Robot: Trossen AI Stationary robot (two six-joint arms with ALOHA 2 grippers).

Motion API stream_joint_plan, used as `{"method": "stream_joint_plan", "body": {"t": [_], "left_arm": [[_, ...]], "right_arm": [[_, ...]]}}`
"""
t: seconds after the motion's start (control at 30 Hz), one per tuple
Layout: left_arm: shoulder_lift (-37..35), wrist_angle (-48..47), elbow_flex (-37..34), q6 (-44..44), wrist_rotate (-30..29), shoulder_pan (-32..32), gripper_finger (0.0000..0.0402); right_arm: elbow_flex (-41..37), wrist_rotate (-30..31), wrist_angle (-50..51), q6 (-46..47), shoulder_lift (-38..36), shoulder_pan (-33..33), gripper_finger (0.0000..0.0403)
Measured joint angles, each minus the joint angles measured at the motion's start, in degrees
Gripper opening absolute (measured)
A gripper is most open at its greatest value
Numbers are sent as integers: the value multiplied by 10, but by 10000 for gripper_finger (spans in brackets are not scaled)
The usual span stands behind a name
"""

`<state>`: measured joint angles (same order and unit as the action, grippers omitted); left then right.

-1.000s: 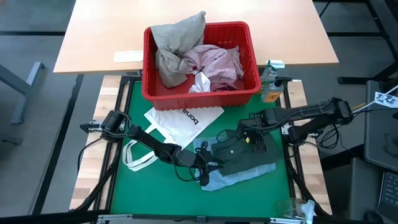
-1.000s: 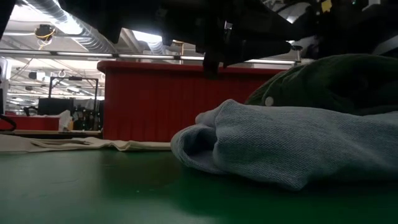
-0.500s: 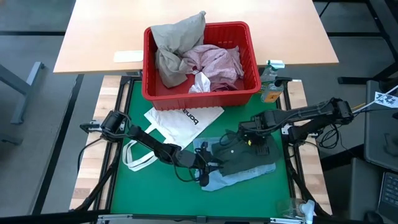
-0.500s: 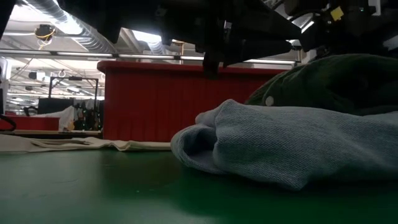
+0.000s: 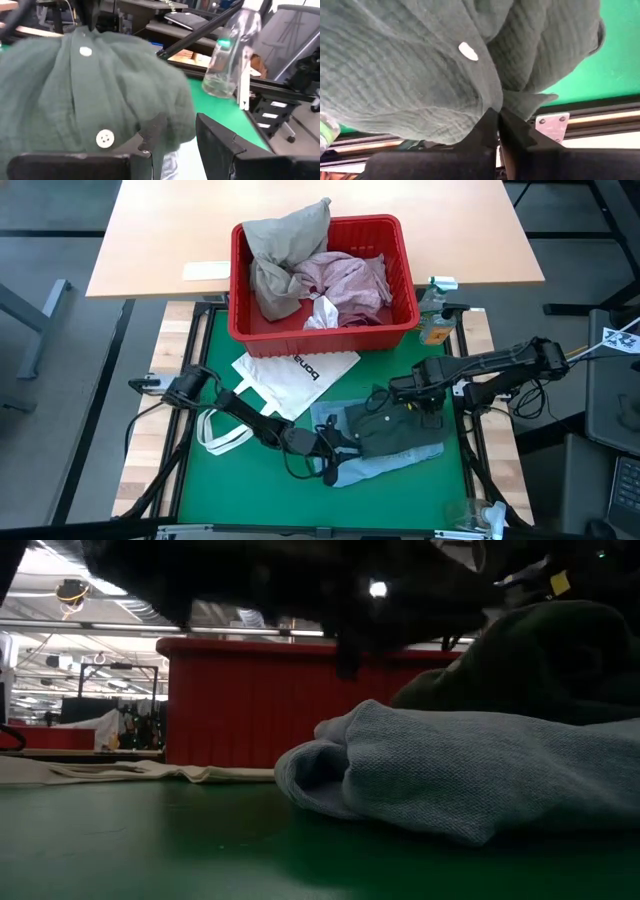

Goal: Fold laundry
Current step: Fold the green shirt

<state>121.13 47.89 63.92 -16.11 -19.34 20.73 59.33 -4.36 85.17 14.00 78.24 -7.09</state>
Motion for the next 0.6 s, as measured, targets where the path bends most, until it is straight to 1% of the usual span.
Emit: {"method": "stream_joint_plan", "body": {"t": [0.23, 0.3, 0.43, 0.5, 0.6], "left_arm": [[79, -3, 62, 0, 2, -20, 101], [92, -47, 75, -10, 13, -22, 101], [89, -173, 96, -57, 19, -21, 101], [89, -194, 101, -63, 17, -17, 101], [89, -204, 107, -54, 10, -12, 101]], "right_arm": [[0, 14, -4, 25, 0, 0, 12], [0, 14, -4, 41, 0, 0, 14], [0, 18, 3, 52, 0, 0, 24], [0, 24, 4, 52, 0, -1, 36], [0, 29, 7, 53, 0, 0, 66]]}}
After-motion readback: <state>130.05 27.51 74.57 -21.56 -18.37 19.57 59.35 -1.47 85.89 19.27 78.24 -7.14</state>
